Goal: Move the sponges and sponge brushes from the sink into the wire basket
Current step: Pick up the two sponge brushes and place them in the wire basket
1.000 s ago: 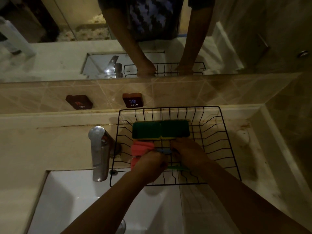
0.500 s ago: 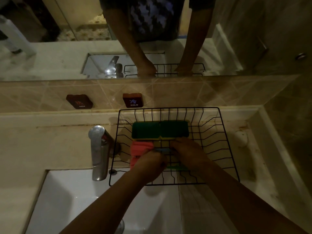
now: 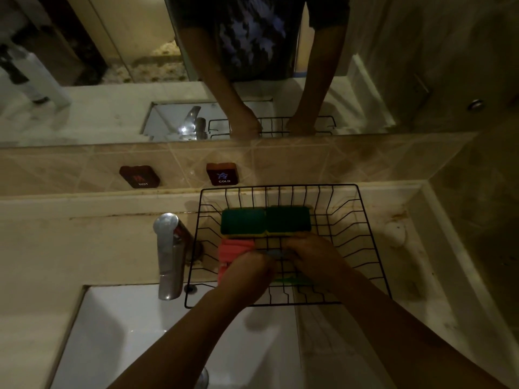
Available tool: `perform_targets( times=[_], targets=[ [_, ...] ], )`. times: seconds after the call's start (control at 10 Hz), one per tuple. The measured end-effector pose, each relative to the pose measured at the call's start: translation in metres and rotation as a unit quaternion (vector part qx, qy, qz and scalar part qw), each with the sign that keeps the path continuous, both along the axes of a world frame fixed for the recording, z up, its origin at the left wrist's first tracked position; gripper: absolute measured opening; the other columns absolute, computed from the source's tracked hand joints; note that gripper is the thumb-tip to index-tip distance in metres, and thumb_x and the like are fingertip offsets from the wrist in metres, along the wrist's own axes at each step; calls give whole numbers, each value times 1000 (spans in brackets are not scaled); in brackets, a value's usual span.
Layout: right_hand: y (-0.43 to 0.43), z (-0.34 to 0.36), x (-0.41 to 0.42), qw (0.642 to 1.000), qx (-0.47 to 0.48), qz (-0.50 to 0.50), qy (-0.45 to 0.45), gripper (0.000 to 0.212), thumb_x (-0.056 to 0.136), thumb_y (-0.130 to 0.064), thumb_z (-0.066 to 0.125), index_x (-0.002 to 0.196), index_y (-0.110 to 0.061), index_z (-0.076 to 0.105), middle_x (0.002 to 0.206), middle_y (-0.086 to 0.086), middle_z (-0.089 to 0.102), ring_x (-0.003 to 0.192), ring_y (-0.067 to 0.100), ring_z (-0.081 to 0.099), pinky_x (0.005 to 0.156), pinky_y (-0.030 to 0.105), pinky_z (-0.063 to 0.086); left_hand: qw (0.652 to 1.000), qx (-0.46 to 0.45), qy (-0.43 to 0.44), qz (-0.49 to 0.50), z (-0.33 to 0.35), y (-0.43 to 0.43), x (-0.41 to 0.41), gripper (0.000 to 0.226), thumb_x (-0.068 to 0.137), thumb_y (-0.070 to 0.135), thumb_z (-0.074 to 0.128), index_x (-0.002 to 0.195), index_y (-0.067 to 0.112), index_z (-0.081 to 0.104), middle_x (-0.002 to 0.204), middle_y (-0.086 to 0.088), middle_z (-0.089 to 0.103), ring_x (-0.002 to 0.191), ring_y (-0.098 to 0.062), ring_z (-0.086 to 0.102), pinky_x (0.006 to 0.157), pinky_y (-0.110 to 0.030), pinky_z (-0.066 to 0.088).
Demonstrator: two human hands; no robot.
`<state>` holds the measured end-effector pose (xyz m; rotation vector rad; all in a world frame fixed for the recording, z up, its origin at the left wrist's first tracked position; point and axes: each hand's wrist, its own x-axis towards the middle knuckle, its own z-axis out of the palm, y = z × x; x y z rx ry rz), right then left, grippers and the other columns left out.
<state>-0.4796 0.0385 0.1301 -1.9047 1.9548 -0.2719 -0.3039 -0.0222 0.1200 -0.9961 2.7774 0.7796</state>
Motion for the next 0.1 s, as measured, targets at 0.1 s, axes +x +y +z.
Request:
perform_targets(
  times=[0.1],
  targets=[
    [5,4,3,1000,-27,-1,-1,14,94,-22,53,97,-15,65,102,6,63,92,21,58,76,32,48,1000,-28,6,-3,4,4,2,17,99,15,49,98,16,66,95,-2,68,76,-8,56,70,-17,45]
  ],
)
